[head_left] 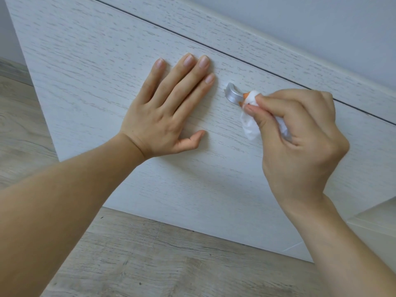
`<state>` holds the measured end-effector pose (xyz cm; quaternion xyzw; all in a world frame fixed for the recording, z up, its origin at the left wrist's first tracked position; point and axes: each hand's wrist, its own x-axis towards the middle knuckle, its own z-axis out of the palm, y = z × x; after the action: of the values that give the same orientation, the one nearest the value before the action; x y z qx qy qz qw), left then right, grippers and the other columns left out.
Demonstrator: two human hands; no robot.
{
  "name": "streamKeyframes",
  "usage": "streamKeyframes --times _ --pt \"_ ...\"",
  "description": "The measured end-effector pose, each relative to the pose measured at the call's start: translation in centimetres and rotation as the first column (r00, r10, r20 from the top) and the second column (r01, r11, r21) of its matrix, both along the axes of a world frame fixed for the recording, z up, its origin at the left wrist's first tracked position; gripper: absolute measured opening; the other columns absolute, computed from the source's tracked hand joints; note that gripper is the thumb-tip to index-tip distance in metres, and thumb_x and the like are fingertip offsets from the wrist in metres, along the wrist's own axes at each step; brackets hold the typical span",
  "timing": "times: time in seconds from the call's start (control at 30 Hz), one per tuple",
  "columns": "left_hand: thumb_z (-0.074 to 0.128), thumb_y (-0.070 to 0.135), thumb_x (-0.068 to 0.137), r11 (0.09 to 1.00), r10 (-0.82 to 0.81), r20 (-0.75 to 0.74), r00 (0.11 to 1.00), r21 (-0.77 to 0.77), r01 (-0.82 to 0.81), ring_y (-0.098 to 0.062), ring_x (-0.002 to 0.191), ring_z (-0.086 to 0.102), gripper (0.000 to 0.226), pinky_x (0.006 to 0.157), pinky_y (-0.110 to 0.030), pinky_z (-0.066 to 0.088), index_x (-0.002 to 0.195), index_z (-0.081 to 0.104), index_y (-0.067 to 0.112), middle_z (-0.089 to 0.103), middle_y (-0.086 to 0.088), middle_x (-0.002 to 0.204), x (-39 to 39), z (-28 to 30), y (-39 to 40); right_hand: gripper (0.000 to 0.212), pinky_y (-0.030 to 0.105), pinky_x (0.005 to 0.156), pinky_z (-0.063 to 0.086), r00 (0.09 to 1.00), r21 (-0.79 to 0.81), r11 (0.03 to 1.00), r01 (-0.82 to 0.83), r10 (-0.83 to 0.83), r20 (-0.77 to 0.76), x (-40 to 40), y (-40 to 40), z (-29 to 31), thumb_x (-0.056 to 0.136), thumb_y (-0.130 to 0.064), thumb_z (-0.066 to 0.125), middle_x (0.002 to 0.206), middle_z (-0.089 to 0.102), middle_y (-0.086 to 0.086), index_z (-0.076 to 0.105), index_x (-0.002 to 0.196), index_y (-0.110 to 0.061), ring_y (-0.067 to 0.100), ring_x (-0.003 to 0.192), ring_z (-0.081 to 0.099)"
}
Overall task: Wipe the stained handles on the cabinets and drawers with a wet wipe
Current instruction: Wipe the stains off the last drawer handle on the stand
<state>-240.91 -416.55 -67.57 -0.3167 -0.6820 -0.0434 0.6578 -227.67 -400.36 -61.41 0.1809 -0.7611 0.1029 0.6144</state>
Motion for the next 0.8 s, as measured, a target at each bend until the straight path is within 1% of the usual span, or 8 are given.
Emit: streamKeyframes --times 0.07,0.13,0.27,0.33,0.4,0.47,0.63,0.8 --pt "0.041 0.055 0.088 1.000 -0.002 0.004 1.000 0.004 0.002 -0.029 0.142 0.023 0.080 0.119 -0.042 0.007 0.147 0.028 0.003 0.028 -0.014 0.150 0.0 -0.1 0.1 0.006 0.014 0.077 0.041 1.000 -0.110 0.994 -0.008 0.007 -0.006 0.4 0.2 0.0 0.088 -0.005 0.069 0.085 0.058 0.001 0.071 0.088 0.000 0.020 0.078 0.057" --pt "0.040 0.055 0.088 1.000 -0.001 0.003 1.000 0.006 0.001 -0.028 0.142 0.023 0.080 0.119 -0.042 0.008 0.147 0.028 0.003 0.028 -0.014 0.150 -0.1 -0.1 0.1 0.006 0.015 0.077 0.043 1.000 -0.154 0.988 -0.015 0.014 -0.011 0.7 0.4 -0.2 0.088 -0.006 0.068 0.088 0.058 0.001 0.071 0.091 -0.001 0.019 0.080 0.057" --pt "0.041 0.055 0.087 1.000 -0.001 -0.005 1.000 0.008 0.001 -0.028 0.142 0.024 0.080 0.119 -0.042 0.008 0.147 0.029 0.003 0.028 -0.014 0.150 -0.1 -0.1 0.1 0.007 0.021 0.076 0.044 1.000 -0.052 0.998 -0.029 0.030 0.003 -0.2 -0.4 -0.3 0.088 -0.006 0.069 0.085 0.059 0.000 0.072 0.091 0.000 0.024 0.077 0.059" --pt "0.040 0.055 0.088 1.000 -0.006 -0.008 1.000 0.007 0.006 -0.028 0.141 0.024 0.079 0.119 -0.042 0.008 0.146 0.031 0.003 0.029 -0.014 0.150 -0.1 -0.1 0.1 0.007 0.022 0.075 0.044 0.999 -0.013 1.000 -0.016 0.016 -0.036 -0.8 -0.7 -0.4 0.088 -0.005 0.070 0.082 0.064 0.006 0.072 0.090 0.001 0.027 0.074 0.059" --pt "0.040 0.054 0.088 1.000 -0.007 -0.009 1.000 0.006 0.007 -0.028 0.141 0.024 0.078 0.119 -0.042 0.008 0.146 0.032 0.003 0.029 -0.014 0.150 -0.1 -0.1 0.1 0.007 0.021 0.075 0.044 0.998 0.020 1.000 -0.005 0.006 -0.056 -1.0 -0.6 -0.5 0.087 -0.005 0.070 0.081 0.067 0.012 0.072 0.088 0.002 0.026 0.074 0.058" --pt "0.040 0.054 0.088 1.000 -0.015 -0.005 1.000 0.005 0.015 -0.028 0.141 0.024 0.078 0.119 -0.042 0.008 0.146 0.032 0.003 0.029 -0.014 0.150 -0.1 0.0 0.1 0.006 0.019 0.078 0.043 0.998 0.060 0.998 0.004 -0.001 -0.057 -0.8 -0.2 -0.7 0.086 -0.003 0.071 0.082 0.068 0.013 0.071 0.087 0.003 0.025 0.076 0.057" --pt "0.039 0.055 0.088 1.000 -0.002 -0.017 1.000 0.012 0.002 -0.028 0.142 0.024 0.078 0.119 -0.042 0.009 0.146 0.031 0.003 0.029 -0.014 0.150 -0.2 -0.2 0.2 0.004 0.019 0.074 0.042 0.997 0.053 0.998 -0.037 0.040 -0.061 -1.2 -0.8 -0.4 0.085 -0.002 0.072 0.078 0.068 0.012 0.072 0.084 0.002 0.024 0.072 0.056" --pt "0.038 0.055 0.088 1.000 -0.004 -0.011 1.000 0.013 0.004 -0.027 0.143 0.022 0.078 0.119 -0.042 0.010 0.147 0.030 0.004 0.028 -0.014 0.151 -0.3 -0.1 0.2 0.004 0.023 0.072 0.043 0.999 0.013 1.000 0.009 -0.008 -0.035 -1.1 -1.5 -0.1 0.085 -0.003 0.072 0.077 0.067 0.012 0.072 0.084 0.000 0.026 0.071 0.057"
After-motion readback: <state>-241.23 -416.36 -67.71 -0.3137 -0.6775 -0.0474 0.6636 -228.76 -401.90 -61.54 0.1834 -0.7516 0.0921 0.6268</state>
